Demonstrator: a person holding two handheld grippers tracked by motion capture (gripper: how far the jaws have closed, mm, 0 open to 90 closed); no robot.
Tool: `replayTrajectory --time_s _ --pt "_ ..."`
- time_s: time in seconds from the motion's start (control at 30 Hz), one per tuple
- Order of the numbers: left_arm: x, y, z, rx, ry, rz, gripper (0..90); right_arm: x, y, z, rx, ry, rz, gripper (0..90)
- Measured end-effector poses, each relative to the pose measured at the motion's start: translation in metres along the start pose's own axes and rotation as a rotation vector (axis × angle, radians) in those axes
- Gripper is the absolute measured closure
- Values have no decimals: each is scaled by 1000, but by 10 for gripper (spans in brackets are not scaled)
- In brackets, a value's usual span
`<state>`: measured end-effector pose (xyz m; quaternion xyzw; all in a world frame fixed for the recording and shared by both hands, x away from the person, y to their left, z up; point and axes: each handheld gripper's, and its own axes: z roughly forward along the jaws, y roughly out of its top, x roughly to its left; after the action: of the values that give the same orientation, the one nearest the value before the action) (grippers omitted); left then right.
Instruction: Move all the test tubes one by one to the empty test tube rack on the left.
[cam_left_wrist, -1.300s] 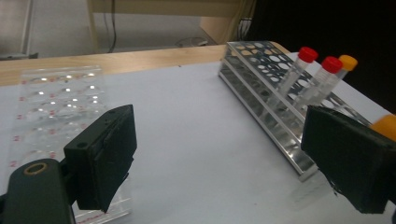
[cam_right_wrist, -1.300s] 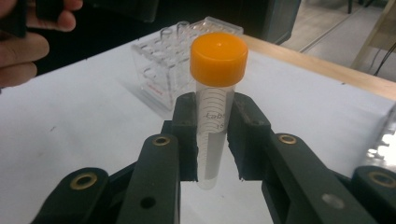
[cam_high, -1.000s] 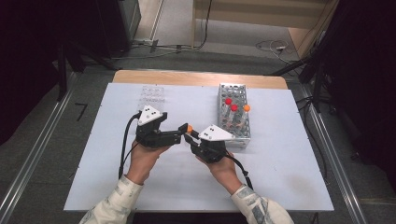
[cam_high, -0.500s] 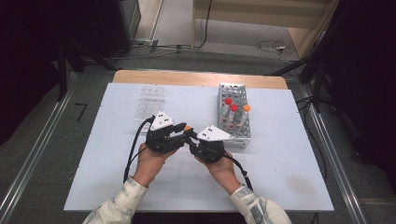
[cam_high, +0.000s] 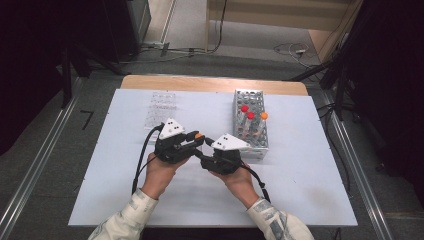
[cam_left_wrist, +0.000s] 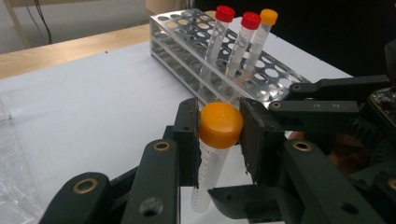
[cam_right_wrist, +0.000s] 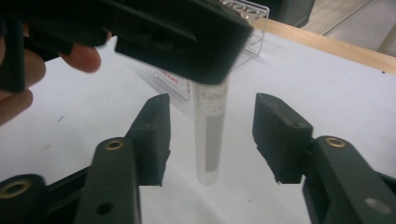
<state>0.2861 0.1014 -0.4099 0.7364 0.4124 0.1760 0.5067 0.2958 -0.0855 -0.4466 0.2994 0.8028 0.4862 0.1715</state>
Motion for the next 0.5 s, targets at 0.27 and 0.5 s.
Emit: replayTrajectory --time_s 0.27,0.5 --pt "16 8 -18 -53 27 -46 696 -6 3 -24 -9 1 -21 345" --pt "39 18 -47 -108 94 -84 699 -15 -10 -50 -10 -14 -26 344"
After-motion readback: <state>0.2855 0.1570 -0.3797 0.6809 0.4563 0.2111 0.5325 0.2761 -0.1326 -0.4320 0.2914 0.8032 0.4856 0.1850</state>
